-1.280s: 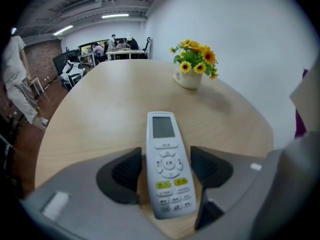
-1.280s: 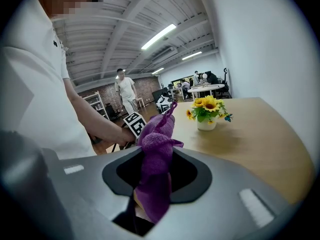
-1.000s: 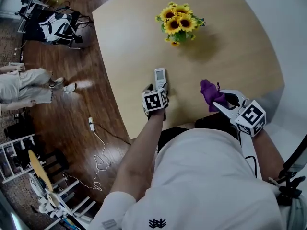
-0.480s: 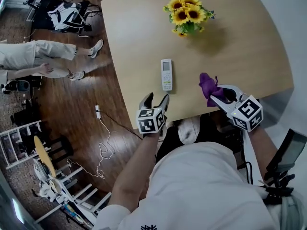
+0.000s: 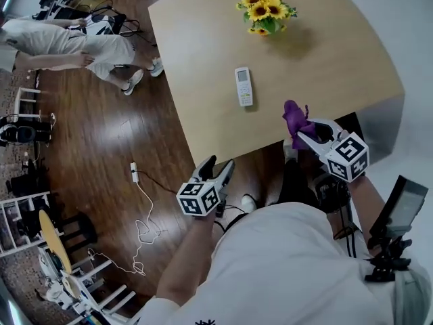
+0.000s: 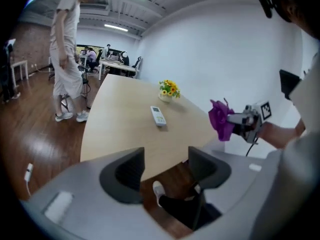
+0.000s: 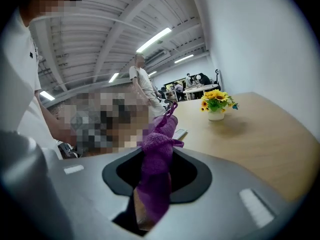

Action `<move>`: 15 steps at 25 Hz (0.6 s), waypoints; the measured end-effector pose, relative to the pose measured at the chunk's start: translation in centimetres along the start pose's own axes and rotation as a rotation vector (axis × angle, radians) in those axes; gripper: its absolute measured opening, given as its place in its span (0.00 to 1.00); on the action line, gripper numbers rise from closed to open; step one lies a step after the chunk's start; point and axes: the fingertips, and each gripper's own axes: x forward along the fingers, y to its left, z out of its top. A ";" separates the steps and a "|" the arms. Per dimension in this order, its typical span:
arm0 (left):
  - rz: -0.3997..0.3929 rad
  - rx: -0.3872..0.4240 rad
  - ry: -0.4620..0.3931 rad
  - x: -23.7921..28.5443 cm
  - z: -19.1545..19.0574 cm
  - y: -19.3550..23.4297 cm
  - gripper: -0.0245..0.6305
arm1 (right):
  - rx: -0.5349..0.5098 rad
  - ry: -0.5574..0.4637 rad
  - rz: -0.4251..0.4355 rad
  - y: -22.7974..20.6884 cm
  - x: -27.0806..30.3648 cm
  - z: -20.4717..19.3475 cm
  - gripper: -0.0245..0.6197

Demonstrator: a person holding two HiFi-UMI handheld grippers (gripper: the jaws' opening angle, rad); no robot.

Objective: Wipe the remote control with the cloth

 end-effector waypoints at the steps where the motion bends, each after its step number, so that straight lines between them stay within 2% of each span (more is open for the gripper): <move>1: -0.027 -0.010 -0.025 -1.6 -0.6 0.4 0.49 | -0.010 -0.008 -0.026 1.5 -0.3 -0.2 0.23; 4: -0.107 -0.011 -0.075 -7.1 -3.4 1.3 0.49 | -0.006 -0.050 -0.117 6.8 -2.2 -0.8 0.23; 7: -0.149 -0.015 -0.075 -12.9 -6.9 2.8 0.48 | 0.018 -0.082 -0.182 12.9 -3.7 -1.8 0.23; 11: -0.152 0.023 -0.055 -18.5 -11.1 4.8 0.47 | 0.017 -0.081 -0.207 19.4 -4.8 -2.9 0.23; 15: -0.153 0.091 -0.060 -20.3 -13.4 5.0 0.47 | -0.030 -0.065 -0.224 22.5 -6.9 -3.8 0.23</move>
